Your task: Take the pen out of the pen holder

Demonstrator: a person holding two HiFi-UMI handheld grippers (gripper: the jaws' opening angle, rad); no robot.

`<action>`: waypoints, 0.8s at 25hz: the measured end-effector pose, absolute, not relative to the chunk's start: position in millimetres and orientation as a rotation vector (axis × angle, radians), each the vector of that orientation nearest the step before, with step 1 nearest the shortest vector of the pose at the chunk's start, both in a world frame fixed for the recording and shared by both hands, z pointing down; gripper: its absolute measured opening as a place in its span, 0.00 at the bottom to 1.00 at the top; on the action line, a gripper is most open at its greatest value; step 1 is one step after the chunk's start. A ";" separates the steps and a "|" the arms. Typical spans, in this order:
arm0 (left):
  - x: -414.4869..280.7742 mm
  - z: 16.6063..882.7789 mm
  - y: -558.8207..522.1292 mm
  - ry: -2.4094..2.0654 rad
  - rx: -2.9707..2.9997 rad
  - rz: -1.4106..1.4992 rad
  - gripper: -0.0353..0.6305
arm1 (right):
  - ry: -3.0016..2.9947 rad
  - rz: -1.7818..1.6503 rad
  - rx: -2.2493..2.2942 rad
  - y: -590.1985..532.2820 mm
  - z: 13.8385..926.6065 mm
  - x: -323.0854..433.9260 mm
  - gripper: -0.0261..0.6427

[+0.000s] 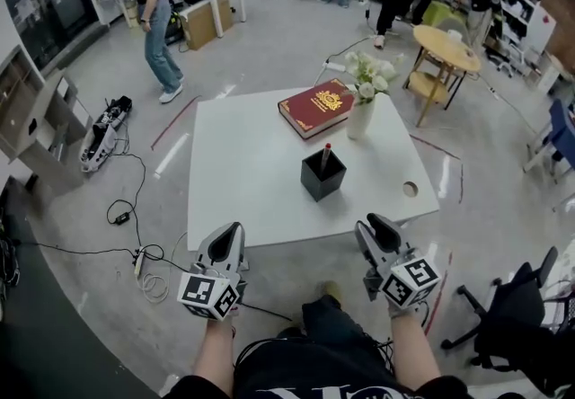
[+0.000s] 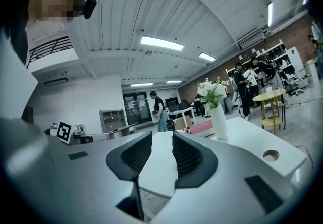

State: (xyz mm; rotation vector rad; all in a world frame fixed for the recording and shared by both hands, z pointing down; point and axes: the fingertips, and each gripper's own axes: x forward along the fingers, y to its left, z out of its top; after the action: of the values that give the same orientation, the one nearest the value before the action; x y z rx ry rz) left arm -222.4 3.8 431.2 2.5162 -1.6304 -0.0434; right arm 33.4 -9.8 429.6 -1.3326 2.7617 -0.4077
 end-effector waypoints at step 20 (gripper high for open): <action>-200.5 446.0 -101.2 -1.760 2.393 0.007 0.06 | 2.916 -0.499 -1.085 -147.4 456.6 28.1 0.25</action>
State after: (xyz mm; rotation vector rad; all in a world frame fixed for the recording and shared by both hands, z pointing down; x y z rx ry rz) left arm -200.5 -101.2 446.0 2.3927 -1.7602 0.0073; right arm 28.1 -147.4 456.6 -1.0846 2.9161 -0.4992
